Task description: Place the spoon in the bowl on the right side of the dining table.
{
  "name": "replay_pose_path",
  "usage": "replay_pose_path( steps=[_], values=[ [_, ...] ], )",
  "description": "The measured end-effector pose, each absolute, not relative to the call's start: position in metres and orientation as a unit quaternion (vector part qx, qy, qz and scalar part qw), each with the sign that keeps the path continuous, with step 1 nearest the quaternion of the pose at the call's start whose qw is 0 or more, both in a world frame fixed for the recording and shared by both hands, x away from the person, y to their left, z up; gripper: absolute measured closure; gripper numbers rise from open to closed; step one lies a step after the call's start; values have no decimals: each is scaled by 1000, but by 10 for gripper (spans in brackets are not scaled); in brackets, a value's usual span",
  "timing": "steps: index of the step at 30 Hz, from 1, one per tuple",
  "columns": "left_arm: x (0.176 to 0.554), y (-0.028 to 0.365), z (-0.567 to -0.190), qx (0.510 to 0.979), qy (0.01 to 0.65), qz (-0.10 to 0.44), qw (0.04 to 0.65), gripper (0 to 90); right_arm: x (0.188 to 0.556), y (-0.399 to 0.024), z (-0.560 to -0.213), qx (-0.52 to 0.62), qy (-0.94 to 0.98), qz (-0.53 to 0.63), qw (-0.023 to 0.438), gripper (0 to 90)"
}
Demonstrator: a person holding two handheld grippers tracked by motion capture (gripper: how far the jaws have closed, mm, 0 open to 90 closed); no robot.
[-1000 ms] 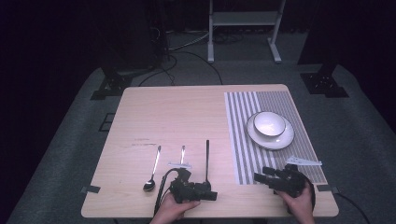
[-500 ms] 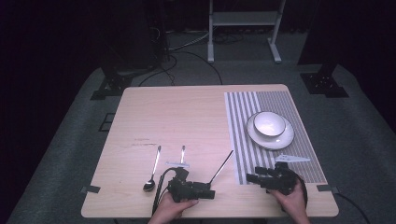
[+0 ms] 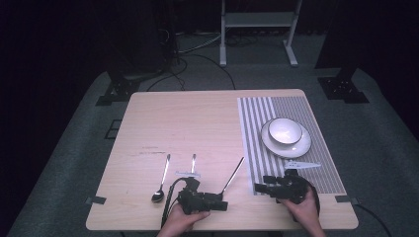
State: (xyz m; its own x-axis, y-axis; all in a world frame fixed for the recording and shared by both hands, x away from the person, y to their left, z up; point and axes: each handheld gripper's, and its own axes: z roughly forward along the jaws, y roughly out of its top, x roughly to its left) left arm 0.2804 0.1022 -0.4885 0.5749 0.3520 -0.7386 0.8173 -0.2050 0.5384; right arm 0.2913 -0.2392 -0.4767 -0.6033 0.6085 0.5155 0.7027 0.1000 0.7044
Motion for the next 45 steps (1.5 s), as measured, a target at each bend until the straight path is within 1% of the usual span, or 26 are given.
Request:
replay_pose_path(
  steps=[12,18,29,41,45],
  values=[
    [280,102,-488,738,396,-238,492,77,309,-217,-473,-430,-745,-505,61,297],
    [280,102,-488,739,395,-237,492,77,319,-211,-471,-431,-738,-515,63,324],
    [280,102,-488,739,395,-237,492,76,334,-201,-472,-439,-723,-527,83,372],
    [280,102,-488,740,394,-237,491,77,348,-189,-471,-444,-720,-526,83,402],
    [280,102,-488,741,393,-237,491,77,352,-186,-471,-446,-721,-524,83,435]
  ],
)
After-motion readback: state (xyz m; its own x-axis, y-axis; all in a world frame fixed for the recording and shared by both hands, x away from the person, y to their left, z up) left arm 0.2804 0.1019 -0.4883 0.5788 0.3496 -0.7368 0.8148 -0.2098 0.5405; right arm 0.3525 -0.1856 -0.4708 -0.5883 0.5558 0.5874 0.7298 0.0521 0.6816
